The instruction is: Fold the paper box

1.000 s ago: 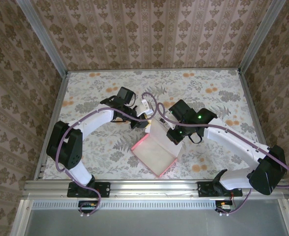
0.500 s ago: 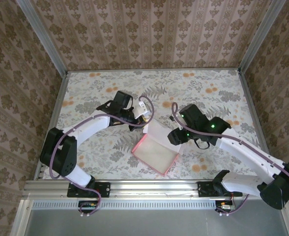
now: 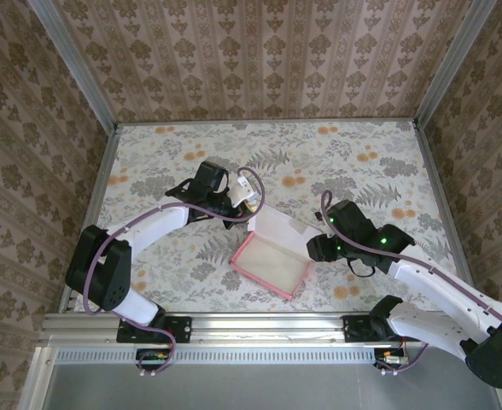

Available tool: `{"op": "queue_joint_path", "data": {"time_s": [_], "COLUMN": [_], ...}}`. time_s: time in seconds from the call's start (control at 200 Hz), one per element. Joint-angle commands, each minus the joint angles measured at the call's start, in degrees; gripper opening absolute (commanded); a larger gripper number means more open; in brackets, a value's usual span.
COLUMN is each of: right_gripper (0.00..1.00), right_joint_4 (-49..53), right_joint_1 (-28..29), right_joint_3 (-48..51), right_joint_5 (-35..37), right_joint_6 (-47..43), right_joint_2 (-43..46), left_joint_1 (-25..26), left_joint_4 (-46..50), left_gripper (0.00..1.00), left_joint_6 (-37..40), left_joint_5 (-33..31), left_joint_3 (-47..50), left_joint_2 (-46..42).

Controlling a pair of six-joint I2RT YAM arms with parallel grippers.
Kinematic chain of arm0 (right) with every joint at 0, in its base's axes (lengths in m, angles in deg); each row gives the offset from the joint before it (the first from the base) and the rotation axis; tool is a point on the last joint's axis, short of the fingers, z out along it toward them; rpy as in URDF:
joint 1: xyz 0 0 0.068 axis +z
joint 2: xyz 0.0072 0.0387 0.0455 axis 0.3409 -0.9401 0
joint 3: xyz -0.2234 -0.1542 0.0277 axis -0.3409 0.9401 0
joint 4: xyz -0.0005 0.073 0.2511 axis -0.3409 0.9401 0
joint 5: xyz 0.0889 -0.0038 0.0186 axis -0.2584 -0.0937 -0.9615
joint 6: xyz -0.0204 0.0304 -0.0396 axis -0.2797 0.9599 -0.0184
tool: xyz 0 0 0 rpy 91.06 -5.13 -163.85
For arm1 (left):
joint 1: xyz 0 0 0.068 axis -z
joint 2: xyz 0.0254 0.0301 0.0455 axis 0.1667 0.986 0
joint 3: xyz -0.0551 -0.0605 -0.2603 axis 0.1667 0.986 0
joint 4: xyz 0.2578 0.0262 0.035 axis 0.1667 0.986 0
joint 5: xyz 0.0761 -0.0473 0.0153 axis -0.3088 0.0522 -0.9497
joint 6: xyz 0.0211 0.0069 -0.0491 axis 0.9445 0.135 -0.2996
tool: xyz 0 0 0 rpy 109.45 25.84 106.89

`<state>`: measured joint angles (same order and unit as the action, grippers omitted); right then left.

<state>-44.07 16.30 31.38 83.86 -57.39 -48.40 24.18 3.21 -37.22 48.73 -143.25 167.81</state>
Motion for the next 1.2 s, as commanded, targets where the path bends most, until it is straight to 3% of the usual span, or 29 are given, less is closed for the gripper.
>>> {"op": "queue_joint_path", "data": {"time_s": [0.0, 0.35, 0.535, 0.895, 1.195], "right_gripper": [0.39, 0.23, 0.14, 0.08, 0.05], "right_joint_4": [1.31, 1.12, 1.72, -3.75, -14.65], "right_joint_1": [-0.28, -0.19, 1.70, 2.18, 2.09], "right_joint_3": [0.06, 0.76, -0.25, -5.55, -7.99], "right_joint_5": [3.12, 5.32, 11.25, 21.56, 29.11], "right_joint_6": [2.53, 6.17, 12.21, 16.37, 15.82], "right_joint_2": [0.60, 0.11, -0.43, -4.65, -10.27], "left_joint_1": [0.32, 0.40, 1.68, 9.88, 10.84], "left_joint_4": [1.13, 1.90, 1.11, -4.40, -10.56], "left_gripper": [0.02, 0.01, 0.00, 0.00, 0.00], "left_joint_6": [-1.46, -4.01, -10.33, -28.19, -36.42], "left_joint_5": [-0.99, -1.76, -4.62, -22.58, -36.90], "left_joint_3": [0.72, 0.47, 0.87, 2.39, 2.02], "left_joint_2": [-1.09, -1.75, -4.33, -8.80, -5.59]}}
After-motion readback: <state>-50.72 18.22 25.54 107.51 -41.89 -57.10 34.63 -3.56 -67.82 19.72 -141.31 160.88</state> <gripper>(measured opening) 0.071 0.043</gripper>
